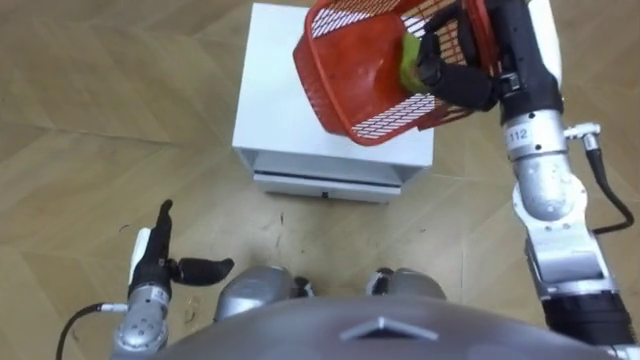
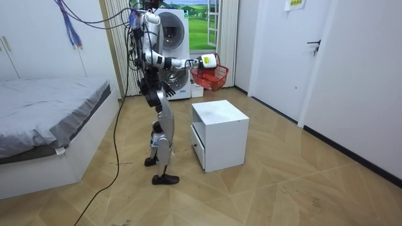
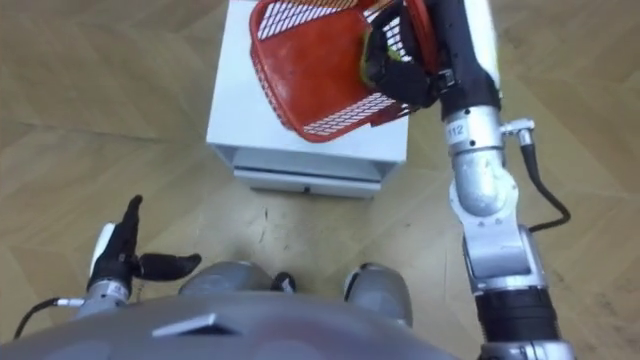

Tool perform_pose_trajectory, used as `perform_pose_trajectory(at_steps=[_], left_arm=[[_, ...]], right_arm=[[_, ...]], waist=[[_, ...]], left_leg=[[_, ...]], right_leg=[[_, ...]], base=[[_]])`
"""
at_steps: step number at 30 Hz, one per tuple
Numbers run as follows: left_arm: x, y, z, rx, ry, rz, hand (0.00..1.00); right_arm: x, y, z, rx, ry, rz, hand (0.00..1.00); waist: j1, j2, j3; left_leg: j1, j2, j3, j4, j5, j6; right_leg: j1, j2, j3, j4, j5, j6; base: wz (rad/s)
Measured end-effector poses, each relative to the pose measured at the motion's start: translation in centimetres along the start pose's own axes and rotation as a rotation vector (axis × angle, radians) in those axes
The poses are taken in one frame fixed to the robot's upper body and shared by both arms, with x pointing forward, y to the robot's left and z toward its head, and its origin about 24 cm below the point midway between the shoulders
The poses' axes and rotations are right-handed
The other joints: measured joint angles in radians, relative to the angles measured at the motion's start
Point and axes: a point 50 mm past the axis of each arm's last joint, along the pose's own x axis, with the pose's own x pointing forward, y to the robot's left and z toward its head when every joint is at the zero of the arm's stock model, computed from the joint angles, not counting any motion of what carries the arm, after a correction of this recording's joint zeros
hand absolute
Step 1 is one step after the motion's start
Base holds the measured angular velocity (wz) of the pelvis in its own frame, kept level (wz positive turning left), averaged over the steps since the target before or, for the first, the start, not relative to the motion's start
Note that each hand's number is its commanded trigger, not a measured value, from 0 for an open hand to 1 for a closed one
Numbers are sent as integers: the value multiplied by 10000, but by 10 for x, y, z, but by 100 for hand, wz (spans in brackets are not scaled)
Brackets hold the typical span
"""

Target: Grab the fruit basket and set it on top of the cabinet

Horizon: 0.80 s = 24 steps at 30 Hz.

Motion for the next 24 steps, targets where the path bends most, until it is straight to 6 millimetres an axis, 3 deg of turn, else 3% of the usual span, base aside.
perform_pose_trajectory(at_steps=[5, 10, 15, 16, 17, 18, 19, 20, 21, 24], left_arm=[[1, -2, -1, 204, 234, -126, 0], [4, -3, 2, 705, 223, -279, 0], [20, -6, 25, 813, -260, -472, 0], [22, -8, 28, 770, -323, -502, 0], [28, -11, 35, 727, -457, -649, 0], [33, -19, 45, 703, -681, -894, 0], [35, -24, 51, 688, -870, -1011, 0], [40, -26, 59, 722, -1063, -1061, 0], [42, -29, 59, 792, -932, -1151, 0], [43, -31, 56, 725, -665, -1163, 0]], right_arm=[[0, -1, -2, 243, 94, -203, 100], [-2, 2, -13, 400, 612, -156, 100], [5, 17, -37, 81, 1538, -198, 100], [5, 20, -40, 33, 1675, -185, 100], [6, 26, -48, 8, 2054, -186, 100], [6, 25, -58, -24, 2481, -315, 100], [7, 21, -61, -64, 2624, -426, 100], [11, 23, -66, -19, 2889, -470, 100], [14, 28, -68, -23, 3034, -303, 100], [17, 31, -65, -20, 2907, -277, 100]], waist=[[-2, -25, -15], [57, 24, -5], [4, 70, 2], [-19, 55, 7], [-22, -226, 179], [-42, -173, 109], [-33, 0, 1], [240, -97, 29], [409, -118, 33], [539, -103, 47]], left_leg=[[412, 145, -6, -639, 126, -234], [465, 233, 4, -764, 132, -244], [-321, 299, 146, -408, 133, -246], [-617, 295, 306, 90, 111, -292], [-1746, 269, 730, 1730, 53, -633], [-2702, 315, 682, 1012, 154, -795], [-3168, 522, 649, 403, 677, -824], [-3633, 644, 1130, 575, 1476, -170], [-3594, 608, 1099, 334, 1500, -145], [-3442, 476, 1093, 18, 1508, -156]], right_leg=[[420, 261, -55, -676, 93, -94], [535, 429, 37, -1003, 172, -178], [1, 454, -17, -1175, 306, -286], [29, 330, 142, -1285, 376, -319], [152, 11, 1039, -1499, 453, -258], [-50, -102, 1284, -1419, 459, -202], [-315, -51, 1188, -1244, 370, -71], [-708, -192, 1075, -861, 13, 249], [-947, -217, 527, -768, 70, 246], [-841, -243, -333, -971, 133, 176]], base=[[-2], [-9], [3], [32], [60], [66], [44], [0], [-14], [-8]])
